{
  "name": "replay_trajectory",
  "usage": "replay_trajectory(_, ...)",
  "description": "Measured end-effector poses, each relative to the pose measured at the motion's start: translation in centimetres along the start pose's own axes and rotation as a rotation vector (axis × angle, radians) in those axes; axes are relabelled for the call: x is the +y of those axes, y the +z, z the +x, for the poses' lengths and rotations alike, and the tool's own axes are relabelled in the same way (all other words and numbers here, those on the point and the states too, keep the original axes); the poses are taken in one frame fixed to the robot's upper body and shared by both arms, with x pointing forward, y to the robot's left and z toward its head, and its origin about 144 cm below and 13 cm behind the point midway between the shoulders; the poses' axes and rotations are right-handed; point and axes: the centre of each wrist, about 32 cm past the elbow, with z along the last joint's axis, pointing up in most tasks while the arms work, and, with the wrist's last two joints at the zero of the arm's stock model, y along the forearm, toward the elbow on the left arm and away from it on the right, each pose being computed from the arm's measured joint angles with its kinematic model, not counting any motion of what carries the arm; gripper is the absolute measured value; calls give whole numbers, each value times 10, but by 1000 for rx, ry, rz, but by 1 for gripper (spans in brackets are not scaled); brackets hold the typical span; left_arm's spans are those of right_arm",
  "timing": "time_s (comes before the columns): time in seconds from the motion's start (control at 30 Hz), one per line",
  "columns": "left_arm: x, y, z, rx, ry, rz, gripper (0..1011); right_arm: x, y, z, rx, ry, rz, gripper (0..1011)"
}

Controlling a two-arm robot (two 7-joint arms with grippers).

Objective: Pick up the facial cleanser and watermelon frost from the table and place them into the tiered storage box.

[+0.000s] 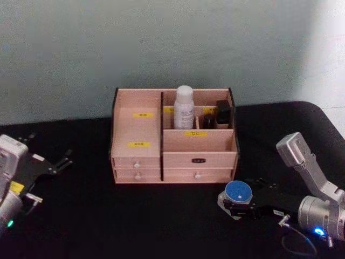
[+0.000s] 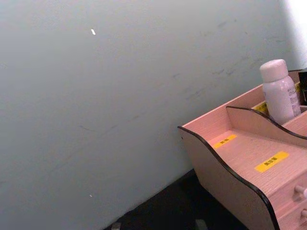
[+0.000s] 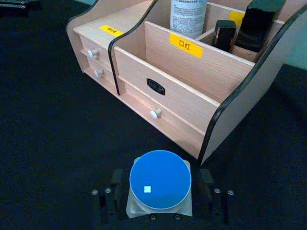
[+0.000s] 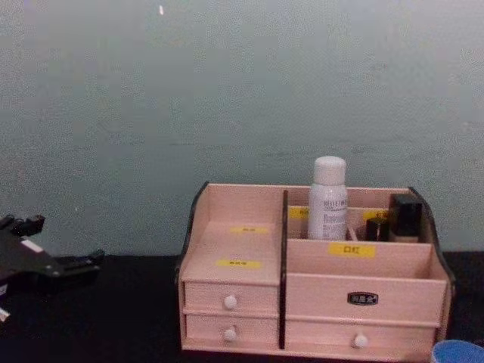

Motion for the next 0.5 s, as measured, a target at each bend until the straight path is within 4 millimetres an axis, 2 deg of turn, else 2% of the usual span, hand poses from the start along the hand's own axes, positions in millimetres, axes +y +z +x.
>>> replay_trajectory(0.5,0,0,0,0,0,0,1001,0,0,0,0,1,1,1003)
